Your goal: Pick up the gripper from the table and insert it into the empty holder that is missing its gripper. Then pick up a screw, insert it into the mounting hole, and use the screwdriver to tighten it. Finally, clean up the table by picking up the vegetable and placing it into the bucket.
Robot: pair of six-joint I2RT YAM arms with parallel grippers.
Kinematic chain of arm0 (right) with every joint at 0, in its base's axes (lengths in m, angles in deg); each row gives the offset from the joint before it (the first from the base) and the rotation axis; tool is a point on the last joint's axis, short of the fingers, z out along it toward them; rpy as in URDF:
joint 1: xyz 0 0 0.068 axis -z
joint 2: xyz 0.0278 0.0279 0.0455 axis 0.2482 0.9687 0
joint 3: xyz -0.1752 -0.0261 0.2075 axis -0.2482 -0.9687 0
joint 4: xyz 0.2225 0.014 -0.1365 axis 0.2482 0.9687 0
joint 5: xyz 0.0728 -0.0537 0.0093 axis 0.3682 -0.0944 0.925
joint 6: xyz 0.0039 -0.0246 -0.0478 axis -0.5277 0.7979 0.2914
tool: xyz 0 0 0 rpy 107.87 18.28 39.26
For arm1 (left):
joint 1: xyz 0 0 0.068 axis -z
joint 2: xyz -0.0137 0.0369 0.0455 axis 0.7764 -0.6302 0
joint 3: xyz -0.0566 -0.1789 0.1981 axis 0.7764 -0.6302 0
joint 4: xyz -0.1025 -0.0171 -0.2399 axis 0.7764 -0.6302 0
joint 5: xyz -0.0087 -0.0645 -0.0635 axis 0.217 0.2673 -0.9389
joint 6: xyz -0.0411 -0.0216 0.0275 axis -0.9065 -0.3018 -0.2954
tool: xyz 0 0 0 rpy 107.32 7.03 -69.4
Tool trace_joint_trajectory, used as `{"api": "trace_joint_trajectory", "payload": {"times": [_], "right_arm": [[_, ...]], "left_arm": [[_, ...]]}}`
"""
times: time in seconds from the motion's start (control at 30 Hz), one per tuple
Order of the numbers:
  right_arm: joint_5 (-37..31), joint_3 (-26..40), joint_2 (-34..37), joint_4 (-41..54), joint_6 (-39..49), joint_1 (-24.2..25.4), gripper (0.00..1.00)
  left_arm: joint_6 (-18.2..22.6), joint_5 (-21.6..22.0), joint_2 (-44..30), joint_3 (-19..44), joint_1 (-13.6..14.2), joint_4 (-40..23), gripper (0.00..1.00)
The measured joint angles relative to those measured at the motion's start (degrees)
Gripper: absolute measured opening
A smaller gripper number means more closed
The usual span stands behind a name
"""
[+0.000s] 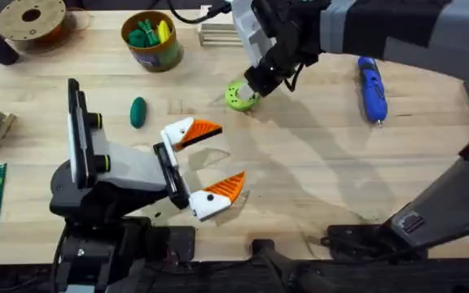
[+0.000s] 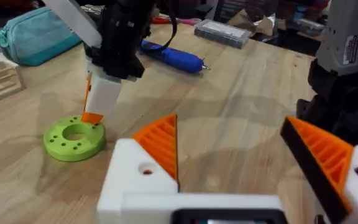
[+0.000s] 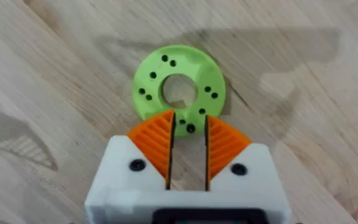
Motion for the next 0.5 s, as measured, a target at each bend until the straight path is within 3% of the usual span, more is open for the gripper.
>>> {"api": "trace_joint_trajectory", "payload": {"times": [0.5], "right_arm": [[0.0, -1.09, 0.0, -0.31, 0.0, -0.02, 0.272]], "left_arm": [[0.02, 0.0, 0.0, 0.0, 0.0, 0.0, 0.987]]}}
